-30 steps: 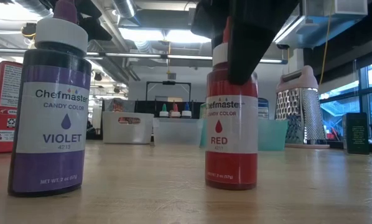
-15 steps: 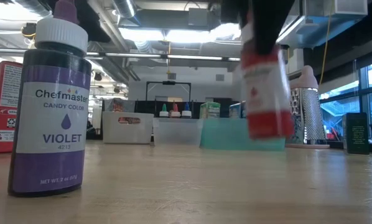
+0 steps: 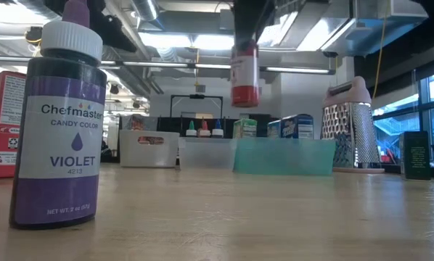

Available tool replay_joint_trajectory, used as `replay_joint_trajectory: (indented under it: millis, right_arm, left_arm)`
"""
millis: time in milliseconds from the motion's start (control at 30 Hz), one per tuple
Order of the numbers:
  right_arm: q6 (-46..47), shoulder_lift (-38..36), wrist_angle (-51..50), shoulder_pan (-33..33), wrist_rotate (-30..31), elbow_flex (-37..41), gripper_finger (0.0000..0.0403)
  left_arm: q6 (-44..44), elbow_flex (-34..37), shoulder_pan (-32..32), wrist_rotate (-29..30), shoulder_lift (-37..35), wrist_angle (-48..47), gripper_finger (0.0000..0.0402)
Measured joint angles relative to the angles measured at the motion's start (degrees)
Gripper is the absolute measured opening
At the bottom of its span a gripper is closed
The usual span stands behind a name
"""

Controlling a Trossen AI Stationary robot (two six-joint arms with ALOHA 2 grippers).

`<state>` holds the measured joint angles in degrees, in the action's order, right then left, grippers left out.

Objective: Pick & Place Kitchen Items
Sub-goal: Put the red food coloring bottle into the transparent bin

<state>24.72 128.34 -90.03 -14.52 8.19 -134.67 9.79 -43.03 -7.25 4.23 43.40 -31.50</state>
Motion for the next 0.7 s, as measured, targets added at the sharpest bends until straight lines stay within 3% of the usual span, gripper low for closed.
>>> replay_joint_trajectory:
  millis: [400,700]
  right_arm:
    - [-14.73,-0.01,0.01,13.72,-0.86,0.04,0.0133]
    - [-25.36,0.02,5.74,22.34,0.66,0.04,0.0133]
  left_arm:
    - [4.32,-1.57,-16.68,-13.17,-0.02,-3.21,0.0295]
    - [-0.45,-1.48,-20.69,-19.15,-0.07,-6.02,0.0294]
